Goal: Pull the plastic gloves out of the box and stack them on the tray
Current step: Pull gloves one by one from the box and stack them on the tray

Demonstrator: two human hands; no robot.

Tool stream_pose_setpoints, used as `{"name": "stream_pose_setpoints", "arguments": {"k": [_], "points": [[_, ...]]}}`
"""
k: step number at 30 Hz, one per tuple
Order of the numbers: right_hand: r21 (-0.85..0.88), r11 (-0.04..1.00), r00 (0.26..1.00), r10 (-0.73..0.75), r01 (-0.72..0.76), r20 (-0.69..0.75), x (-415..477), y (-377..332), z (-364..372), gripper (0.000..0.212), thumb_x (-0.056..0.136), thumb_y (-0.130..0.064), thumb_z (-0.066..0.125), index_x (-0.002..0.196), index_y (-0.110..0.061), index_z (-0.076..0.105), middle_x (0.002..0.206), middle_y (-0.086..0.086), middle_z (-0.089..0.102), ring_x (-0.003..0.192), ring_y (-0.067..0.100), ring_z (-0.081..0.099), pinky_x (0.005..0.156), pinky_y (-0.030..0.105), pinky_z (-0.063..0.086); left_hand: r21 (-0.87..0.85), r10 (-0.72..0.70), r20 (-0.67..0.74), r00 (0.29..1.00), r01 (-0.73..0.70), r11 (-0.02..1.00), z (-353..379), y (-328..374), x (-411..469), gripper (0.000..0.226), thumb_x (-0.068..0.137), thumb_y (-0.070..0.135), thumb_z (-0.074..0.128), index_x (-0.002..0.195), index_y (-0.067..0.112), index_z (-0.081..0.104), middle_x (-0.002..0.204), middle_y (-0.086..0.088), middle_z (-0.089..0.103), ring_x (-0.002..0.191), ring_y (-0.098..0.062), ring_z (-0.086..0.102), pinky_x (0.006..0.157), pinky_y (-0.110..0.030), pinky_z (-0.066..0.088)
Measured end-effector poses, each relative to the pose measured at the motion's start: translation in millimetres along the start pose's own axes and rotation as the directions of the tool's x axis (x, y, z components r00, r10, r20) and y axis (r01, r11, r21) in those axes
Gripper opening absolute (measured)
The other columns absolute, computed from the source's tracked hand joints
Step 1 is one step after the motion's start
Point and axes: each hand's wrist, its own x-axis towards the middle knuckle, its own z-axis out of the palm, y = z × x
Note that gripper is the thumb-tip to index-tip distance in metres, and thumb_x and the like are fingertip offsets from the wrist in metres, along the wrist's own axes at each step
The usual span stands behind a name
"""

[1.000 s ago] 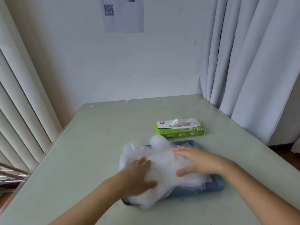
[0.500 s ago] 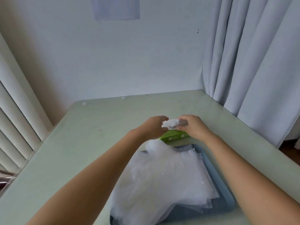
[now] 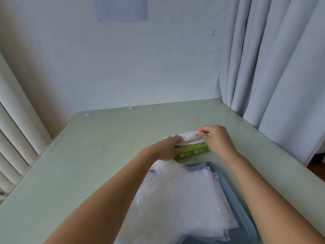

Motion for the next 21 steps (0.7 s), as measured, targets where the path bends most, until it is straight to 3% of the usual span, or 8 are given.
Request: {"name": "stream_pose_setpoints", "arguments": {"k": [6,9,12,15,16,18,20,21], "points": [[-0.064,0.972,0.936,-0.235,0.226,-0.262,3,-39,-28,0.010,0.092,-0.007,0.055,0.090,-0.006,0.065,0.089,0.004,0.069,0.084,0.022,0.062,0.072,0.025,0.039,-0.056,-0.004,-0.008,1.000,0.003,0.998,2,-3,3,0.055,0.100,0.027,0.044,0.150,0.017,0.023,0.155,-0.003,0.027,0.142,-0.019,0.023,0.110,-0.029,0.019],[-0.005,0.948,0.844,-0.284,0.317,-0.455,-5,-69,-56,0.012,0.095,-0.009,0.051,0.091,-0.006,0.062,0.089,-0.001,0.066,0.085,0.012,0.058,0.075,0.016,0.041,-0.098,-0.003,-0.009,1.000,0.003,0.995,3,-6,5,0.056,0.099,0.027,0.047,0.150,0.019,0.024,0.153,-0.003,0.030,0.139,-0.021,0.028,0.109,-0.029,0.021],[0.075,0.957,0.863,-0.217,0.280,-0.456,-19,-88,-77,0.011,0.095,-0.012,0.054,0.092,-0.010,0.064,0.086,-0.011,0.064,0.085,-0.002,0.056,0.071,0.003,0.037,-0.183,-0.016,-0.049,0.999,0.007,0.983,4,-11,7,0.051,0.095,0.024,0.054,0.144,0.024,0.039,0.143,-0.002,0.044,0.127,-0.022,0.043,0.104,-0.029,0.034],[0.109,0.965,0.905,-0.182,0.241,-0.385,-34,-93,-84,0.009,0.093,-0.016,0.059,0.087,-0.013,0.065,0.077,-0.019,0.063,0.078,-0.013,0.056,0.068,0.003,0.038,-0.370,0.031,-0.239,0.971,-0.121,0.921,5,-15,1,0.029,0.094,0.020,0.054,0.121,0.017,0.062,0.127,-0.005,0.059,0.116,-0.022,0.055,0.100,-0.033,0.044],[0.101,0.970,0.913,-0.172,0.223,-0.370,-39,-93,-86,0.010,0.092,-0.017,0.060,0.085,-0.012,0.065,0.073,-0.018,0.062,0.075,-0.012,0.056,0.065,0.004,0.038,-0.526,0.046,-0.275,0.960,-0.191,0.829,4,-15,-5,0.024,0.093,0.021,0.055,0.113,0.013,0.066,0.118,-0.007,0.065,0.110,-0.022,0.060,0.098,-0.036,0.047],[0.112,0.979,0.934,-0.125,0.171,-0.334,-47,-91,-87,0.014,0.091,-0.021,0.062,0.083,-0.009,0.065,0.071,-0.009,0.063,0.071,-0.004,0.056,0.061,0.008,0.038,-0.839,0.069,-0.223,0.972,-0.228,0.494,-1,-9,-21,0.023,0.091,0.019,0.057,0.108,0.005,0.064,0.100,-0.011,0.070,0.092,-0.021,0.069,0.090,-0.037,0.054],[0.166,0.977,0.954,-0.078,0.130,-0.288,-54,-89,-92,0.015,0.090,-0.023,0.063,0.081,-0.011,0.067,0.072,-0.006,0.065,0.067,0.002,0.056,0.059,0.011,0.039,-0.977,0.124,-0.086,0.989,-0.108,0.185,-6,-2,-38,0.030,0.096,0.021,0.047,0.103,-0.002,0.064,0.089,-0.016,0.071,0.078,-0.025,0.071,0.078,-0.037,0.058],[0.190,0.975,0.963,-0.062,0.115,-0.262,-57,-89,-93,0.014,0.090,-0.023,0.064,0.080,-0.013,0.068,0.071,-0.008,0.065,0.065,0.002,0.056,0.059,0.011,0.039,-0.992,0.165,-0.008,0.986,-0.028,0.124,-7,0,-46,0.043,0.098,0.028,0.038,0.097,-0.003,0.068,0.087,-0.018,0.071,0.078,-0.027,0.072,0.075,-0.037,0.059]]}}
